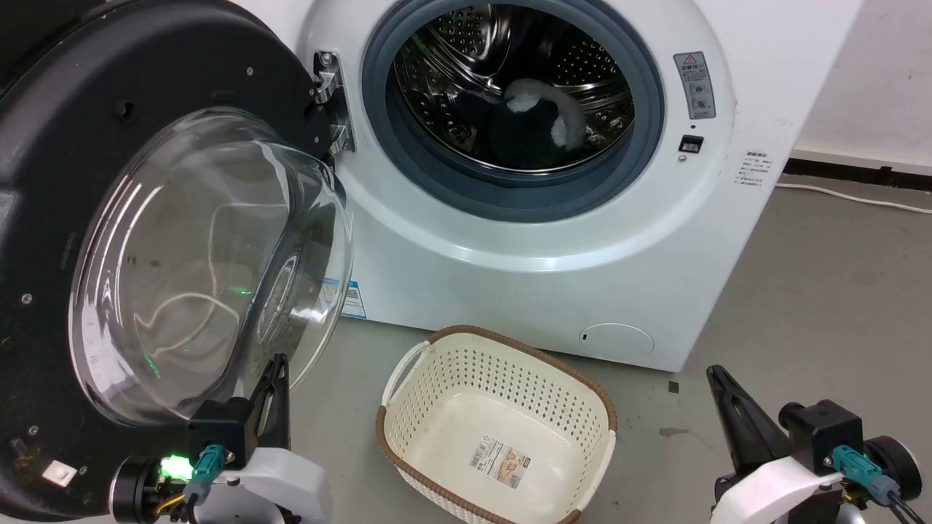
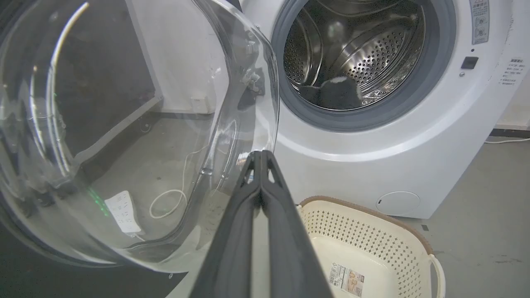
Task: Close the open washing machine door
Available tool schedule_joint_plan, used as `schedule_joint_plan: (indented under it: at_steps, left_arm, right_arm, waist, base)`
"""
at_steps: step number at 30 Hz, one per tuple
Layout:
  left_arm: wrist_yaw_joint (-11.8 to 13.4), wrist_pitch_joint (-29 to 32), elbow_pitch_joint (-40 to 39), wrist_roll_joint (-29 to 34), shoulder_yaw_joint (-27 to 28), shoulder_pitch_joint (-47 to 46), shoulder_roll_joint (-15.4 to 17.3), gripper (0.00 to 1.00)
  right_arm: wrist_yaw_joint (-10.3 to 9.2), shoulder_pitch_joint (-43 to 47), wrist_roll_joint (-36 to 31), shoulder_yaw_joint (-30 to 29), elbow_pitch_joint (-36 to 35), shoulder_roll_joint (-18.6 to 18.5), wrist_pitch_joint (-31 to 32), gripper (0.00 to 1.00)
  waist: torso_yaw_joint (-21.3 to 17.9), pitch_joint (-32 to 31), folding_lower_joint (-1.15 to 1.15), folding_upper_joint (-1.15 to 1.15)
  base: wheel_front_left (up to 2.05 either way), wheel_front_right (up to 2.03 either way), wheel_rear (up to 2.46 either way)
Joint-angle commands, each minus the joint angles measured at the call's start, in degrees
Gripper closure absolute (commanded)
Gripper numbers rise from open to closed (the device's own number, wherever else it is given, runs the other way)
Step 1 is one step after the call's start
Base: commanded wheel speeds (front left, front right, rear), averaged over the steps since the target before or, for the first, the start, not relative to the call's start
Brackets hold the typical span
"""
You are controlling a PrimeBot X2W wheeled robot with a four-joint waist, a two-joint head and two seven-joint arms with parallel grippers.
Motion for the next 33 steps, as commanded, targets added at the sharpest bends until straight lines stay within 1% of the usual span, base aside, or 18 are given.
schedule_joint_plan:
  at_steps: [1,33]
  left_arm:
    - [-0.2,0.0,-0.2,0.1,0.1,0.8,0.0,1.0]
    - [-0.2,0.0,-0.2,0.1,0.1,0.8,0.0,1.0]
  right_arm:
    - [0.05,-0.8,-0.4,0.0,-0.2,0.0,0.1,1.0]
    - [0.05,-0.8,-0.4,0.0,-0.2,0.0,0.1,1.0]
  waist:
    - [0.0,0.0,0.0,0.0]
    - [0.0,0.0,0.0,0.0]
  base:
    - [0.0,0.0,0.0]
    - [0.0,0.0,0.0]
